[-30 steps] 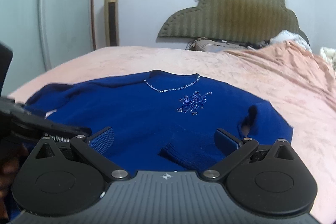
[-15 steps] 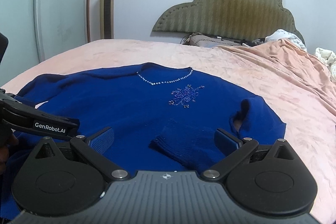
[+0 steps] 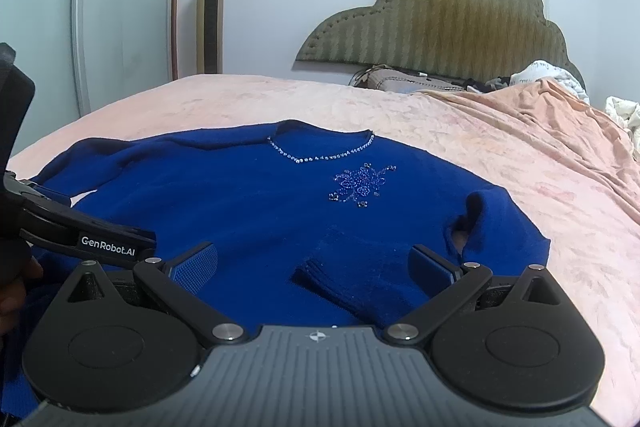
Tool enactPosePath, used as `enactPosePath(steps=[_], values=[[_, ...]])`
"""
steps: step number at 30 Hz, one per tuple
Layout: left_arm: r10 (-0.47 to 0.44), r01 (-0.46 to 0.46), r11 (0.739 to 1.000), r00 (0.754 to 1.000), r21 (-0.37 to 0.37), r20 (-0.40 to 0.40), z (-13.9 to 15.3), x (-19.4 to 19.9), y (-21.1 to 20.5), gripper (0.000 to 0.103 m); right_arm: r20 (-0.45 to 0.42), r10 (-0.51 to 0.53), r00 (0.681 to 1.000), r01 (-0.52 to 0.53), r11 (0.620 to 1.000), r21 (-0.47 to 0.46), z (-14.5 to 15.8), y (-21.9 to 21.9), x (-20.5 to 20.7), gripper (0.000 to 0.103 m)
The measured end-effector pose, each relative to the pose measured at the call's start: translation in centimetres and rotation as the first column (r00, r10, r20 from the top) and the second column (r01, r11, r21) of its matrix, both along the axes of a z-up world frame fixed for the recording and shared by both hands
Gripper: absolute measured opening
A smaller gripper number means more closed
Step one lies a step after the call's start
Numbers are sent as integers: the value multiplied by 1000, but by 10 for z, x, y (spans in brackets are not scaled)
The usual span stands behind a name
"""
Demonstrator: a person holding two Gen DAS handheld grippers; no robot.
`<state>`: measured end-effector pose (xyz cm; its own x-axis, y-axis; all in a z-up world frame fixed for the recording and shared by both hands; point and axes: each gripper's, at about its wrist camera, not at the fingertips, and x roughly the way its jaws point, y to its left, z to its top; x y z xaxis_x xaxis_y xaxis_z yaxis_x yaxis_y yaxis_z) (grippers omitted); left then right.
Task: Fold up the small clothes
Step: 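Move the right gripper toward a sleeve cuff of the blue sweater, then close the right gripper on the sweater sleeve cuff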
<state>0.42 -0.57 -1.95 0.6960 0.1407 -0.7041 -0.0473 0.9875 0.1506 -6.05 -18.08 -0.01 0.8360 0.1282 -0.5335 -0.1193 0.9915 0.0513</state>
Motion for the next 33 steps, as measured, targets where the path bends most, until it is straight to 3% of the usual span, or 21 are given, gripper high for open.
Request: enactPosePath(steps=[8,23,26,28,29,33], values=[[0,0,1000,1000,4,-9,-3,0,1,103,1,-10,1000,10,1000,9,-9,-3,10,102],[-34,34,999,999,5,-12,-3,2,-6,103,-51,-4,999,-1,996,-86,-41,-10,44,72],[-45,45,999,999,12,-13,-3,3,-9,103,-63,14,998,-22,993,-118,-49,-6,55,56],[-50,50,999,999,18,-11,-2,3,-11,103,-72,13,997,-20,995,-102,-51,-8,59,21],[-52,52,998,999,21,-9,-2,3,-11,103,-68,6,998,-12,996,-89,-51,-11,59,14],[-57,57,998,998,24,-8,0,4,-14,103,-10,-46,999,46,998,-52,-42,-31,47,4]])
